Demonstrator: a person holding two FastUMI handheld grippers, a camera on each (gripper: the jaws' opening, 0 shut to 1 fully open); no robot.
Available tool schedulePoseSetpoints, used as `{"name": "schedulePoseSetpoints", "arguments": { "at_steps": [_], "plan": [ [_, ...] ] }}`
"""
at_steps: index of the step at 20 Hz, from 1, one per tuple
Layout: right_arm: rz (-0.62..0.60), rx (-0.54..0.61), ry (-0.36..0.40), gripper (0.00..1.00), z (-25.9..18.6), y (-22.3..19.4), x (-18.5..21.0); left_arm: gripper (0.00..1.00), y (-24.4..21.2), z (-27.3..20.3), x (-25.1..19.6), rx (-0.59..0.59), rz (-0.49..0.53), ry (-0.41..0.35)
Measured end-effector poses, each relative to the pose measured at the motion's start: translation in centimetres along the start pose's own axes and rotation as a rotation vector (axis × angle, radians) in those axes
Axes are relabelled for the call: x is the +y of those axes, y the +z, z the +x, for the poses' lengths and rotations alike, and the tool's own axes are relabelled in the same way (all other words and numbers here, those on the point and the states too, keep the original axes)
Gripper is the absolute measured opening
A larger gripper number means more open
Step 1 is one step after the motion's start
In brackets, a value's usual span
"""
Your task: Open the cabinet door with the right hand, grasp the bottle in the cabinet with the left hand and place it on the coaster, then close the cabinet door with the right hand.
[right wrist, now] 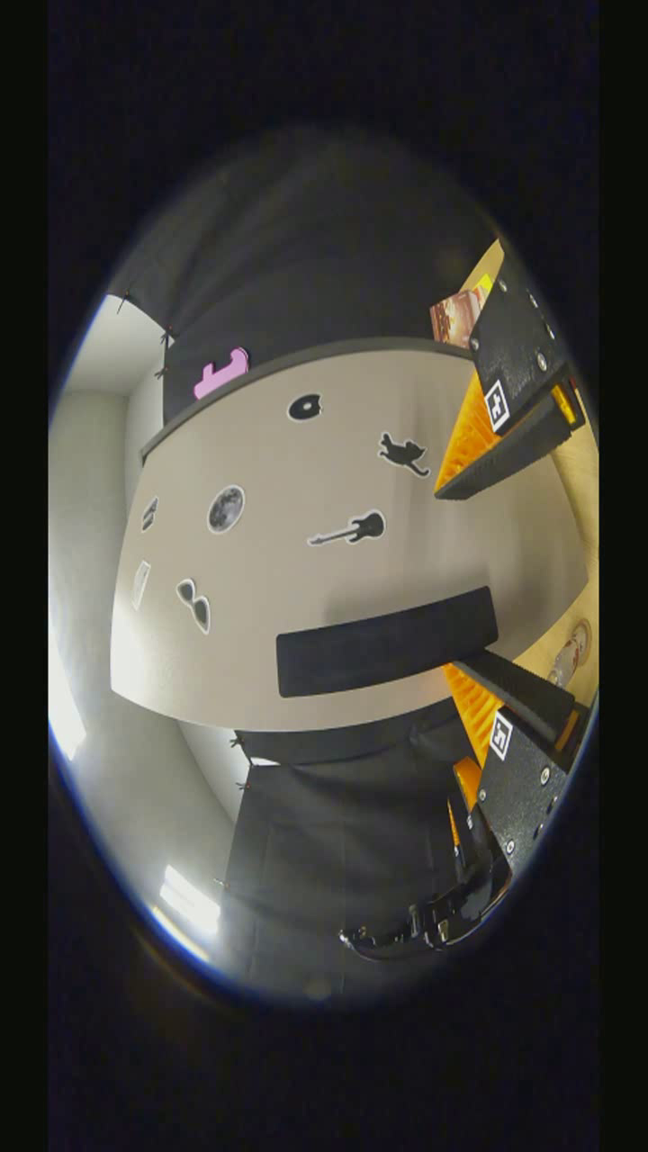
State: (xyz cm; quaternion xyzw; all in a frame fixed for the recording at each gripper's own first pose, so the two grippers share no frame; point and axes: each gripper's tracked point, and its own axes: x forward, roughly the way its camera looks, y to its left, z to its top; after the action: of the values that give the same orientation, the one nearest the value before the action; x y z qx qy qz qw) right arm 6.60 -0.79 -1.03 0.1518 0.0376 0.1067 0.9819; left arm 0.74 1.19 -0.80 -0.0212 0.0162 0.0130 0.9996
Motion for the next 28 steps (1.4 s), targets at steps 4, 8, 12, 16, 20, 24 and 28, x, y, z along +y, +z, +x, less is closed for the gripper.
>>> {"name": "schedulePoseSetpoints", "arguments": {
  "at_steps": [4, 8, 12, 16, 20, 24, 28],
  "plan": [
    [-0.083, -0.008, 0.016, 0.97, 3.0, -0.2, 1.6, 0.89, -0.7, 1.1, 3.0, 0.006, -0.02, 0.044],
    [-0.063, 0.006, 0.039, 0.93, 4.8, -0.6, 2.4, 0.89, -1.3, 2.1, 4.7, 0.008, -0.035, 0.068],
    [-0.115, 0.002, 0.01, 0.96, 5.5, -0.7, 2.5, 0.89, -1.7, 3.0, 5.8, 0.004, -0.038, 0.08],
    [-0.158, -0.003, -0.033, 0.97, 7.5, -0.6, 1.4, 0.9, -1.8, 3.5, 6.3, -0.001, -0.033, 0.082],
    [-0.171, -0.02, -0.055, 0.97, 7.9, -0.7, 1.0, 0.89, -1.9, 3.7, 6.7, 0.003, -0.033, 0.075],
    [-0.177, -0.023, -0.054, 0.97, 8.6, -1.0, 0.5, 0.89, -1.9, 3.5, 6.6, 0.001, -0.04, 0.07],
    [-0.16, -0.022, -0.063, 0.95, 9.0, -1.3, 0.3, 0.9, -2.0, 3.3, 6.9, 0.008, -0.04, 0.07]
  ]
}}
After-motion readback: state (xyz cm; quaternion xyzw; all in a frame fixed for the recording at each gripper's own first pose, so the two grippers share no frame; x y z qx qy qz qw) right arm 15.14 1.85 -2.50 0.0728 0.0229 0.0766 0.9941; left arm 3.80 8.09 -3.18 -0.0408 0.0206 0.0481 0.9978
